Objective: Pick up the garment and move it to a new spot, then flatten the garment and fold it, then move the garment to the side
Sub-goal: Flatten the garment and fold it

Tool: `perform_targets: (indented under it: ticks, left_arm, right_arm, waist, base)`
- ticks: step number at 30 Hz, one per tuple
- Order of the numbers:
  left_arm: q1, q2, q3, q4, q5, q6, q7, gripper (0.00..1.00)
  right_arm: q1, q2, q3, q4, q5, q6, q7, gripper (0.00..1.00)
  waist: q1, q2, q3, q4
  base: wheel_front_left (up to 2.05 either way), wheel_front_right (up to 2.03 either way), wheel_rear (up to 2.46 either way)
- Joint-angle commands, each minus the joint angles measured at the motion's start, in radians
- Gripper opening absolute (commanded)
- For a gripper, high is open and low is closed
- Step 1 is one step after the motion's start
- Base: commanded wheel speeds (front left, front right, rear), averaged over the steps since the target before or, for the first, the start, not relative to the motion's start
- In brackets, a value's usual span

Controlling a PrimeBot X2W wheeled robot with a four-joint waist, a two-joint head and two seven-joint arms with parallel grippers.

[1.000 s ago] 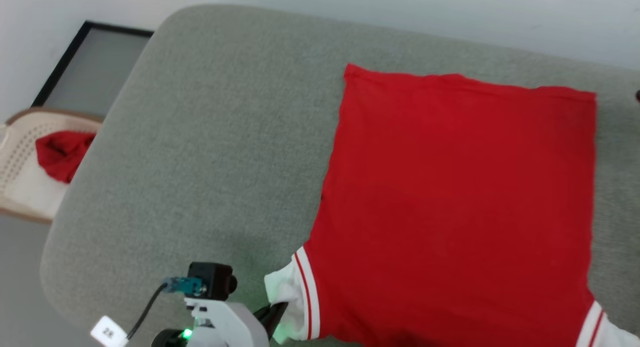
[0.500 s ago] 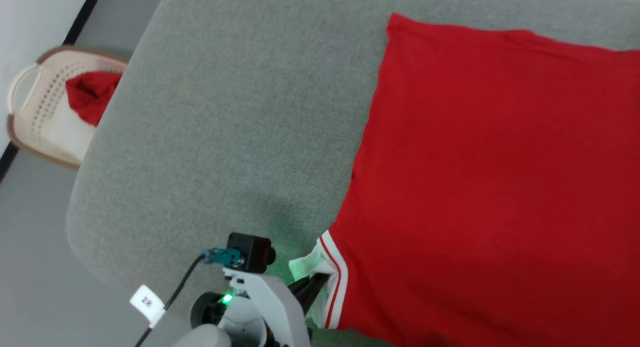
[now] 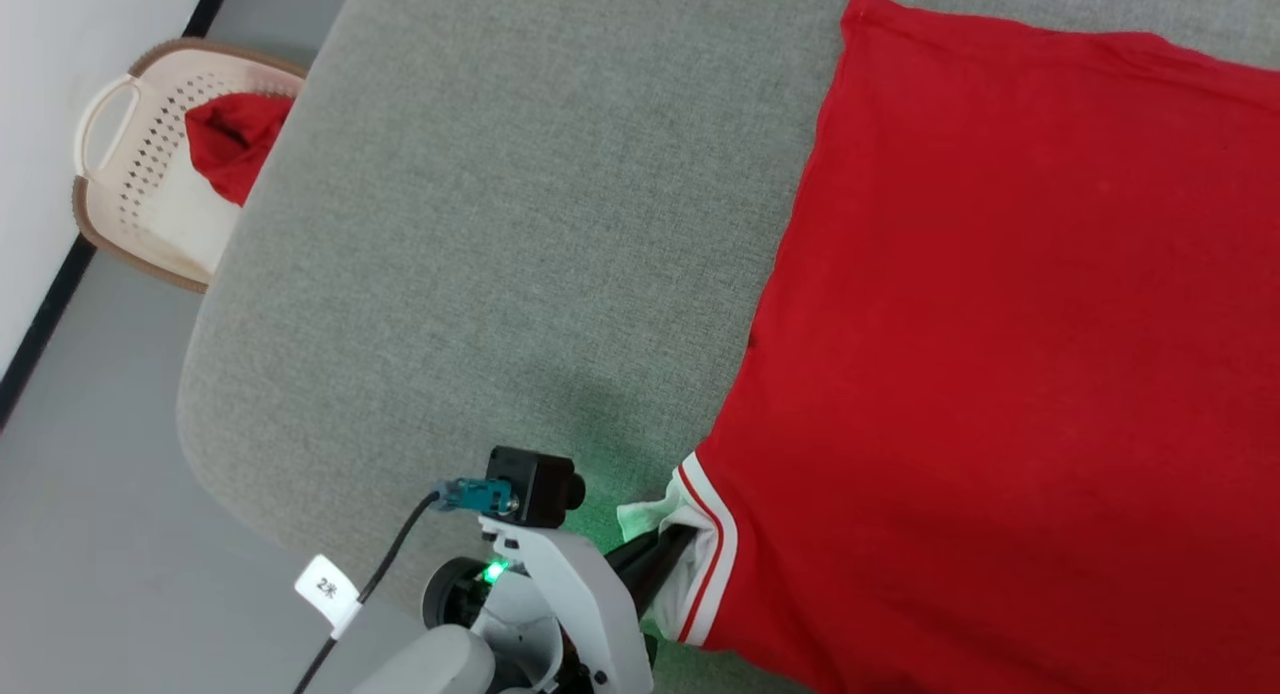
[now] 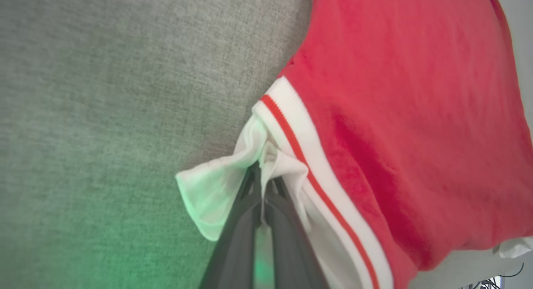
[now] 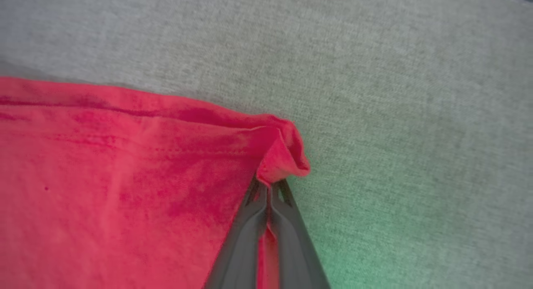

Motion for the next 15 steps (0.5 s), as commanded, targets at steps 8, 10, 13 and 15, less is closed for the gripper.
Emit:
perform_targets:
  ticks: [8,10,13,15]
  left_arm:
    - [0.030,0.039,0.014,0.035,-0.010,0.014,-0.005,0.00]
    - [0.040,0.051,0.021,0.030,-0.012,0.019,-0.004,0.00]
    - [0.053,0.070,0.032,0.017,-0.015,0.029,-0.006,0.00]
    - [0.064,0.083,0.036,0.009,-0.020,0.038,-0.004,0.00]
  right_arm:
    - [0.056,0.051,0.028,-0.005,0.025,0.006,-0.008,0.00]
    - [0.067,0.049,0.049,-0.021,0.043,0.005,-0.006,0.00]
    - [0.094,0.043,0.093,-0.059,0.089,0.005,0.002,0.00]
    - [0.119,0.035,0.125,-0.102,0.134,0.005,0.003,0.00]
  waist:
    - [0.0000,0.0000,-0.112,-0.061]
    - [0.0000,0.0000,-0.136,-0.082]
    - [0.0000,0.0000,-0.170,-0.115]
    - [0.0000,0.0000,-0.190,-0.138]
  base:
    - [0.00,0.00,0.00]
    - [0.00,0.00,0.00]
    - [0.00,0.00,0.00]
    - [0.00,0.00,0.00]
